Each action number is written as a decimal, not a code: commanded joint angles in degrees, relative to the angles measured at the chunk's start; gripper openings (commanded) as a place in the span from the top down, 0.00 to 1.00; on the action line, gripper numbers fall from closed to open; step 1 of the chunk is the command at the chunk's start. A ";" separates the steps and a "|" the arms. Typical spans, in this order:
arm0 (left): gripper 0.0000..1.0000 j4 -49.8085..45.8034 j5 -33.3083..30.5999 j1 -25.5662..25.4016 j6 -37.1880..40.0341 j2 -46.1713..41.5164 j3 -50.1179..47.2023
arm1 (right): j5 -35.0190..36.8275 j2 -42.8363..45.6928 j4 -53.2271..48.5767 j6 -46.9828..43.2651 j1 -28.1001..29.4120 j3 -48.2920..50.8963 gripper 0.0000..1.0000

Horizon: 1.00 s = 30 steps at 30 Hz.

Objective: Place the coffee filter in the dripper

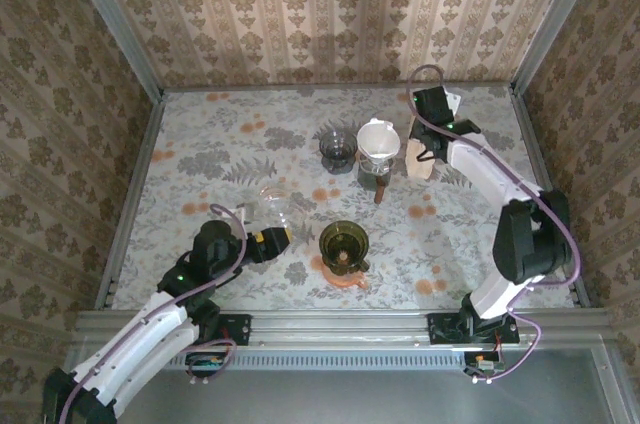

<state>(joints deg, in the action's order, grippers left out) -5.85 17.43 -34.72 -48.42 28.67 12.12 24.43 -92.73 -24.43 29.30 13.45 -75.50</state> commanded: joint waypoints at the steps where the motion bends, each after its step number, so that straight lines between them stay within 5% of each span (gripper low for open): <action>1: 0.21 1.72 1.18 0.62 -0.22 1.00 2.06 | 2.38 7.28 1.66 -1.18 0.77 1.91 1.00; 8: 0.21 1.67 1.70 0.71 0.52 1.92 3.85 | 2.09 22.97 -1.02 0.30 4.04 7.59 1.00; 16: 0.21 0.36 2.68 1.30 1.90 1.34 5.15 | -4.00 41.31 -14.96 0.53 15.08 7.40 1.00; 23: 0.20 -1.98 3.26 1.67 3.57 0.24 6.37 | -16.48 40.73 -30.15 0.19 27.20 -3.67 1.00; 30: 0.20 -4.82 3.05 2.02 4.87 -1.77 7.13 | -17.20 29.22 -42.52 0.47 43.33 -14.29 1.00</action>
<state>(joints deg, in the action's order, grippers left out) -8.67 19.73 -33.26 -45.60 27.90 17.23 8.47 -58.87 -56.64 29.80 52.18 -86.35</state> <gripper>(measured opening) 0.795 0.063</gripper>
